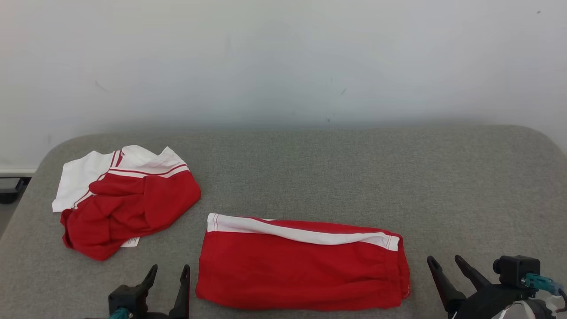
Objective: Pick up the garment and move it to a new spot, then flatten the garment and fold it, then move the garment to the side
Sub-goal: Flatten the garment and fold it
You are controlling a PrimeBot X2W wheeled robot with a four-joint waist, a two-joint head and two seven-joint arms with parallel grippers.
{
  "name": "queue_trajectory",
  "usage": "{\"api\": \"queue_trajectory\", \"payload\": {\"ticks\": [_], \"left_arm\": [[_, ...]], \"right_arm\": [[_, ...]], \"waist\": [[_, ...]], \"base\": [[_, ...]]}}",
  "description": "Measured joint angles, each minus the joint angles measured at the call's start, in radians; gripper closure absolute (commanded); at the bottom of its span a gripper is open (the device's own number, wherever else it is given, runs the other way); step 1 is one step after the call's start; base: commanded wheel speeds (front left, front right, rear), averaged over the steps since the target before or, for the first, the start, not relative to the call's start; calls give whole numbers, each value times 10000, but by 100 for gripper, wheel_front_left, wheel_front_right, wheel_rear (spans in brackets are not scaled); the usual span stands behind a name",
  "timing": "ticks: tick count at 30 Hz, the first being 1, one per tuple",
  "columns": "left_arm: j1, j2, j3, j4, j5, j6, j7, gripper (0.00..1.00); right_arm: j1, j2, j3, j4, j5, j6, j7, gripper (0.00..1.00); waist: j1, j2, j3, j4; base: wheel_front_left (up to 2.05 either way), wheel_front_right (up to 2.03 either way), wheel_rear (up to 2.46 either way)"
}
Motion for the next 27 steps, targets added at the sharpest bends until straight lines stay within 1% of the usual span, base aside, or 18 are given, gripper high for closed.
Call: {"api": "queue_trajectory", "payload": {"ticks": [5, 9, 12, 19, 20, 27], "left_arm": [[256, -184, 627, -731, 635, 0, -2, 0], [408, -428, 878, -1252, 1168, 0, -2, 0], [544, -506, 1003, -1547, 1536, 0, -12, 0], [728, -775, 1231, -2184, 2117, 0, -13, 0], [763, -803, 1254, -2213, 2161, 0, -13, 0], [930, -980, 1415, -2721, 2406, 0, -13, 0]], "right_arm": [[-139, 42, 17, 67, 21, -100, 217, 0], [-423, 190, 355, 403, -52, -111, 644, 0], [-826, 278, 543, 748, -173, -150, 955, 0], [-1421, 324, 859, 1701, -529, -221, 1638, 0], [-1487, 326, 926, 1837, -585, -280, 1737, 0], [-1847, 533, 999, 2568, -589, -297, 2182, 0]], "waist": [[0, 0, 58, 205], [0, 0, 100, 418], [0, 0, 140, 607], [0, 0, 260, 1096], [0, 0, 279, 1169], [0, 0, 450, 1608]], "base": [[0, 0, 0], [0, 0, 0], [0, 0, 0], [0, 0, 0], [0, 0, 0], [0, 0, 0]]}}
